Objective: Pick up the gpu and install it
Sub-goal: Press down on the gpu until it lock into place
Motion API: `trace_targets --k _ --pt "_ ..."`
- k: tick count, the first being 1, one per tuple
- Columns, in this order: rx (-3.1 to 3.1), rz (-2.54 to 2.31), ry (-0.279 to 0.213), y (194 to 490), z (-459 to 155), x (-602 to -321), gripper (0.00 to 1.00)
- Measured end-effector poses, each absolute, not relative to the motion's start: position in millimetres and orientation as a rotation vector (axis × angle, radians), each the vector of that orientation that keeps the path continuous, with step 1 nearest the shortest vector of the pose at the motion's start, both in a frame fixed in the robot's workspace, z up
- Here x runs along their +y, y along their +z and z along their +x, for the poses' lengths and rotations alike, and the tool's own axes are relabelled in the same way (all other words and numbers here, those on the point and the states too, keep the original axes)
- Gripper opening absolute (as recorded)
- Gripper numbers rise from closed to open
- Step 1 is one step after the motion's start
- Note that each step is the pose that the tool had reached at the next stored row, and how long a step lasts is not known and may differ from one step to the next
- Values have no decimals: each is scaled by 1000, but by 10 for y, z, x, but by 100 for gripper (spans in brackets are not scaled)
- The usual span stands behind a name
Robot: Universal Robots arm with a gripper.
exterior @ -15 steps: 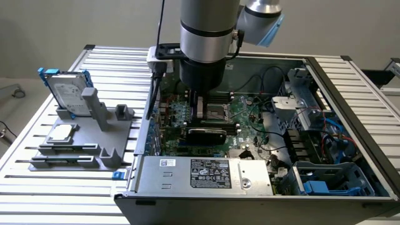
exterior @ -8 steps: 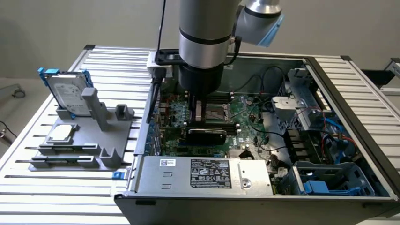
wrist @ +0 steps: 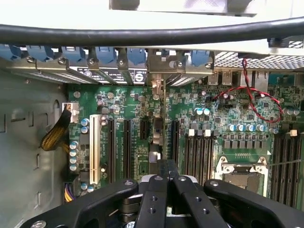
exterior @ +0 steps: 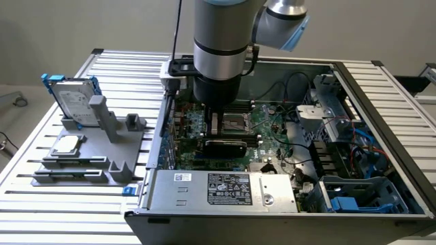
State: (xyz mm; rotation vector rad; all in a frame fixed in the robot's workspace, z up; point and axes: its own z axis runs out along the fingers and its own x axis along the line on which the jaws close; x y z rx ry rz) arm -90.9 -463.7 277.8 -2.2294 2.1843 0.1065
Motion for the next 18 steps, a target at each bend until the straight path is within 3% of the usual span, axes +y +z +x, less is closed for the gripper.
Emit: trace_targets --k 18 --pt "2154 -2258 104 2703 -909 -4612 11"
